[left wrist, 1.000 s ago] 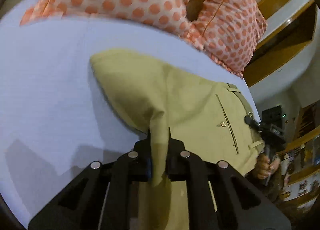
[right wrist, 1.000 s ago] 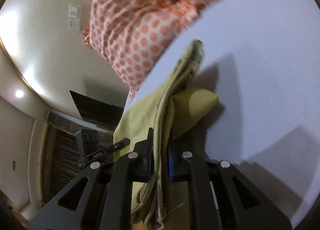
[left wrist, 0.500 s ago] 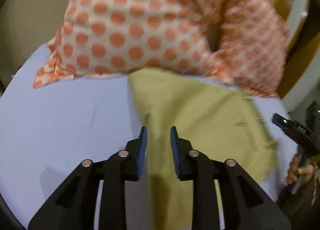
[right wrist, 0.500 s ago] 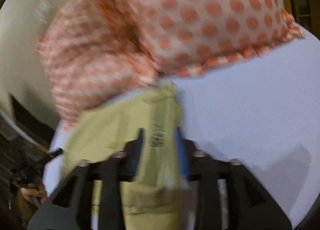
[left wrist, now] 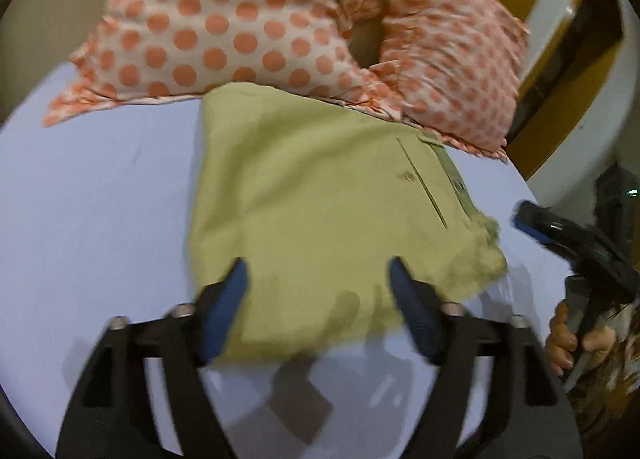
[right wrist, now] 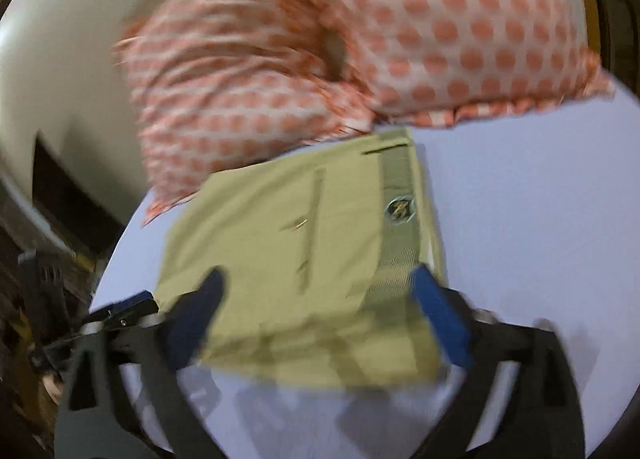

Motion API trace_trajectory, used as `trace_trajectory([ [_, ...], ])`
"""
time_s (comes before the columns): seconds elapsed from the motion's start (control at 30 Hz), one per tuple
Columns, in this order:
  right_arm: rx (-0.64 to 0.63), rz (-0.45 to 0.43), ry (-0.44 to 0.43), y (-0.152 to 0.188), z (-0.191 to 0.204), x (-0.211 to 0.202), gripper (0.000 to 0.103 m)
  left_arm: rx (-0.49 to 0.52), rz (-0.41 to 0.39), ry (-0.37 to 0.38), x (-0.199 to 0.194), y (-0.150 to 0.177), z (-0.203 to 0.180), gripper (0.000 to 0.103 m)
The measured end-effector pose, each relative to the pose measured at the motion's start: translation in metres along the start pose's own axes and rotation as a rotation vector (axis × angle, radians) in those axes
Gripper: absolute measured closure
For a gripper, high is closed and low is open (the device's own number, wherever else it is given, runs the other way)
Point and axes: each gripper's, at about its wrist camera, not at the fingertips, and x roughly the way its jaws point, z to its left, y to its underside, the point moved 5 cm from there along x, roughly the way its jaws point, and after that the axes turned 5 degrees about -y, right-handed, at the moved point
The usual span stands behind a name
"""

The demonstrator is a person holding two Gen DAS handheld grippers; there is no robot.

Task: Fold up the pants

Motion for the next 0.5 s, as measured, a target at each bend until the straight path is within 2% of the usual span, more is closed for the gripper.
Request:
trace_trajectory([
  [0.07, -0.070, -0.052, 0.039, 0.029, 0.020, -0.023, 0.001, 0.016, -0.030, -0.057, -0.018, 0.027, -0.006, 0.005],
  [0.2, -0.154, -0.031, 0.086, 0.080, 0.045, -0.018, 0.001, 0.042, -0.055, -0.182, -0.034, 0.073, -0.008, 0.004],
  [0.27, -0.181, 0.000, 0.133, 0.094, 0.049, -0.003, 0.001, 0.027, -0.051, -0.173, -0.031, 0.081, -0.006, 0.004],
  [0.33, -0.196, 0.024, 0.166, 0.108, 0.047, 0.002, 0.001, 0.027, -0.048, -0.195, -0.025, 0.086, -0.005, 0.004],
  [0.43, -0.235, 0.001, 0.246, 0.115, 0.045, 0.004, 0.001, 0.063, -0.031, -0.254, -0.015, 0.092, -0.006, 0.004],
  [0.5, -0.234, 0.000, 0.266, 0.116, 0.040, 0.004, 0.001, 0.087, -0.033, -0.278, -0.013, 0.094, -0.009, 0.002],
])
